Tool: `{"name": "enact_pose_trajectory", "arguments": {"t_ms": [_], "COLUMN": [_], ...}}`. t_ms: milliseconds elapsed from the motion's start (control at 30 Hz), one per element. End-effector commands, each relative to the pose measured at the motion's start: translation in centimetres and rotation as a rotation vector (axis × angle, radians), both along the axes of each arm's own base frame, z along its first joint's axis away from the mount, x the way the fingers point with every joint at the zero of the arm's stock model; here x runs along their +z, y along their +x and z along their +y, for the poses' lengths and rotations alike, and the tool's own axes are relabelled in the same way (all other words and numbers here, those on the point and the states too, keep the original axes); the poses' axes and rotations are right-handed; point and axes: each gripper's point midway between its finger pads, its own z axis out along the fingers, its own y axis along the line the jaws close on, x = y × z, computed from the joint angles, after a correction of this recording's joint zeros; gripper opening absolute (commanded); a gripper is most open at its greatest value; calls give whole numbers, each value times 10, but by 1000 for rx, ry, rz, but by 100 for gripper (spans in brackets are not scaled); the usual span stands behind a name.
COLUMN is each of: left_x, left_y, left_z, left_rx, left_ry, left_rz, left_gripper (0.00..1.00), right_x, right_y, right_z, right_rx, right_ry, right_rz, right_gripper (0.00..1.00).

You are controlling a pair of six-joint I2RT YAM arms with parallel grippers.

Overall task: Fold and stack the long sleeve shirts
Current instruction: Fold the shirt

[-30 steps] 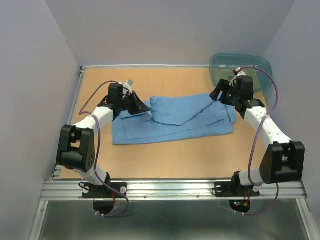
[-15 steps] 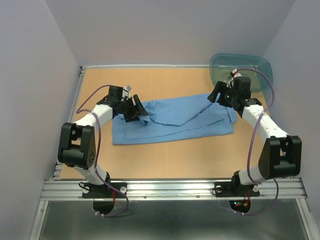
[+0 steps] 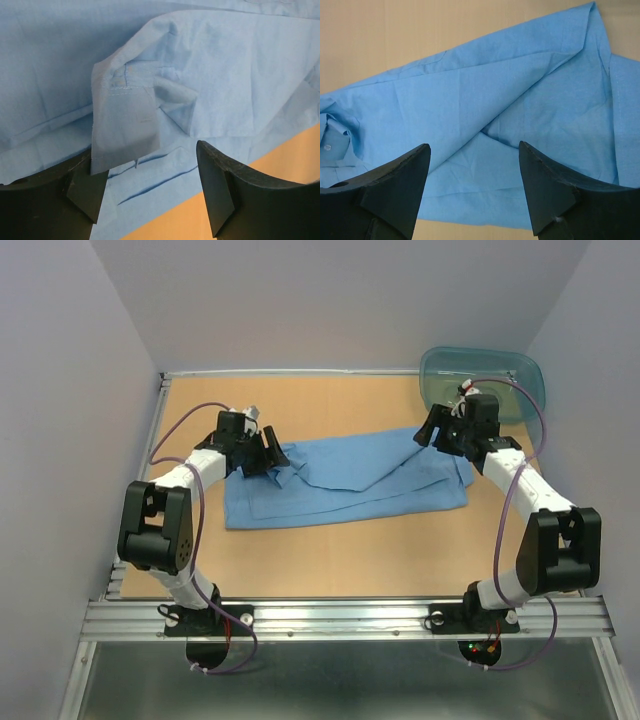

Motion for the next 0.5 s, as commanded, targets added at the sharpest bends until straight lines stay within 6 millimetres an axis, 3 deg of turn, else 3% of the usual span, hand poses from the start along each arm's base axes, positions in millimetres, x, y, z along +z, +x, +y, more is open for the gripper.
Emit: {"name": "enact_pose_trajectory", "arguments": {"t_ms": [0, 300, 400, 433, 467], "left_x": [-10, -34, -29, -27, -22], "left_y": [13, 6, 7, 8, 7], "left_z": [12, 10, 8, 8, 6], "left_rx": [48, 83, 80, 79, 72], "left_ry": [58, 27, 21, 19, 11], "left_rz": [-41, 12, 0, -5, -8], "left_gripper": [75, 64, 53, 40, 35], "right_x": [-2, -5, -5, -5, -5], "right_y": [-4, -7, -8, -8, -8], "right_z": [4, 5, 6, 6, 6], "right_rx": [27, 29, 30, 32, 32], "right_ry": [-6, -2, 3, 3, 3], "right_rz": [-13, -4, -3, -5, -5], "right_gripper": [76, 76, 76, 76, 76]}}
